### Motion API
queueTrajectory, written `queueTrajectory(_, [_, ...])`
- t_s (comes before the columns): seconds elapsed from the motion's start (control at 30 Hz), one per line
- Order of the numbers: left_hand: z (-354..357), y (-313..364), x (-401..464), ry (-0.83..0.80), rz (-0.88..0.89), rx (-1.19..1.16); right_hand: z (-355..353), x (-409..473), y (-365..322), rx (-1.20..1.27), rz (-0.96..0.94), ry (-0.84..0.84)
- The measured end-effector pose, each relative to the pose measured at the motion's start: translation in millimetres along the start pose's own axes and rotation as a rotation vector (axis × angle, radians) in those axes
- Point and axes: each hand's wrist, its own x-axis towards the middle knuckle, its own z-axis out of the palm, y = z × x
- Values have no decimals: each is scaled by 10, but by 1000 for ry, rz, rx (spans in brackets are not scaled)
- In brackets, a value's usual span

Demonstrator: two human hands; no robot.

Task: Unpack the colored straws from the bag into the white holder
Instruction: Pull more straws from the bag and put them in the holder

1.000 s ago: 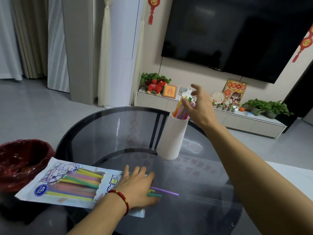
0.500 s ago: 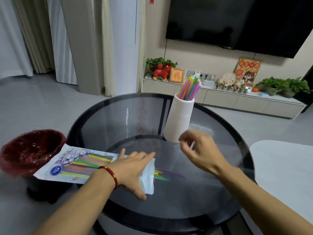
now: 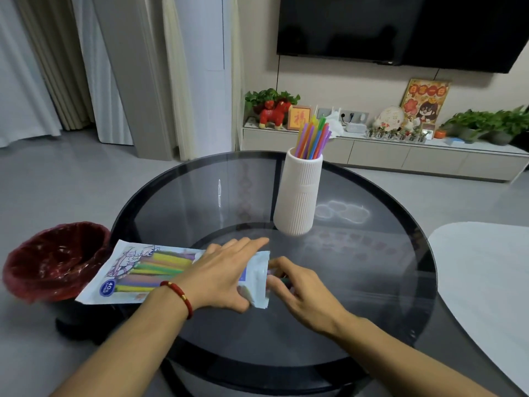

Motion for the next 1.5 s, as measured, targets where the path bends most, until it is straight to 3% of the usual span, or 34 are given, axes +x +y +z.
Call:
queueTrajectory(0.17, [22,-1,5,2,2,13,40,83,-9,34,-35,14])
queueTrajectory(0.3, [-10,-75,-49,-6,-35,44,-186,98,87,120,72,3])
queueTrajectory(0.53, [-56,-108,-115,-240,-183,50,-747,-69,314,177,221,-34])
queueTrajectory(0.67, [10,104,-8,-170,-170,9,-779,-90,218,137,177,-36])
queueTrajectory(0.8, [117,213,106,-43,-112,136,-865,-102,162,112,134,-23])
queueTrajectory(0.93, [202,220,149,-97,-136,186,-1018,-159,225,277,243,-36])
queueTrajectory(1.0, [215,233,156,-92,-149,174,-1054,-198,252,365,325,13])
queueTrajectory(1.1, [195,234,168,-48,-196,194,-1038,-183,242,429,476,291])
queueTrajectory(1.17, [168,243,177,-7,-234,198,-944,-154,128,726,607,447])
queueTrajectory(1.27, [155,303,186,34,-263,191,-624,-116,-111,1061,732,335])
queueTrajectory(1.33, [178,392,195,52,-236,178,-360,-78,-225,1057,683,239])
queueTrajectory(1.5, [273,564,205,67,-187,191,-87,69,-182,894,567,457])
